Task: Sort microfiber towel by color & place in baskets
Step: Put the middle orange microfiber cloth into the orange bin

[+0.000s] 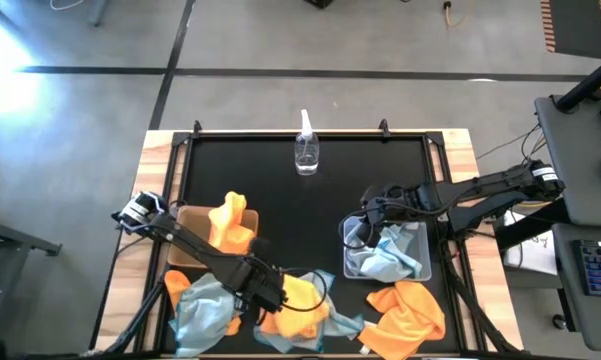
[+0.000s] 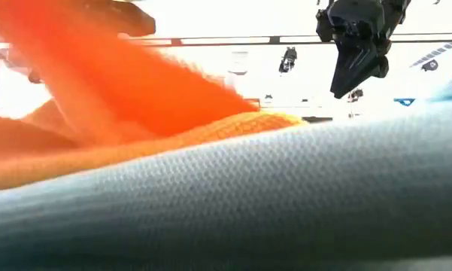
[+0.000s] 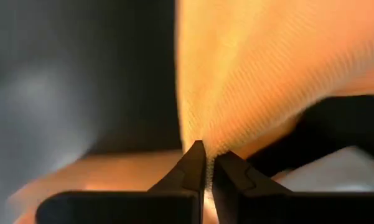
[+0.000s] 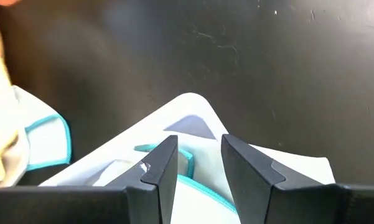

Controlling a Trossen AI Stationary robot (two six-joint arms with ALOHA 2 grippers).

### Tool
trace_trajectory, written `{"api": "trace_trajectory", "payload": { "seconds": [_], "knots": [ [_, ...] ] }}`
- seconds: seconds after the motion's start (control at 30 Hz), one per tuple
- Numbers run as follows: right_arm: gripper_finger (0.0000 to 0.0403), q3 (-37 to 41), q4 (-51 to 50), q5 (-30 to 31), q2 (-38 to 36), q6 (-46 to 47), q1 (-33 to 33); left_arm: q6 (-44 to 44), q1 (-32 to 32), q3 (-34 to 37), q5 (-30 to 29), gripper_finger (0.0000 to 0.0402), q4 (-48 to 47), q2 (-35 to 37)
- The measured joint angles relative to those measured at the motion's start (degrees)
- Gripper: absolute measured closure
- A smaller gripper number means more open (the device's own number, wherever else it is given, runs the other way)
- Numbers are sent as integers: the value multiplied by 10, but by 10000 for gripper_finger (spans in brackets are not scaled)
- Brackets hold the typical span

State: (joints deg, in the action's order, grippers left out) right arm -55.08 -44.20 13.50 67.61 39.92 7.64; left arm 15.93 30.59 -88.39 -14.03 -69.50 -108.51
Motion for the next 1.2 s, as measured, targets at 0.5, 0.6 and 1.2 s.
{"api": "trace_trajectory", "payload": {
  "seconds": [0.5,0.6,1.2],
  "knots": [
    [284,36,0,-1,0,28,0,150,23,-133,-157,401,-205,54],
    [284,38,1,-1,0,30,0,173,31,-128,-181,401,-204,87],
    [284,38,2,-4,0,38,0,236,40,-112,-221,402,-205,279]
  ]
}}
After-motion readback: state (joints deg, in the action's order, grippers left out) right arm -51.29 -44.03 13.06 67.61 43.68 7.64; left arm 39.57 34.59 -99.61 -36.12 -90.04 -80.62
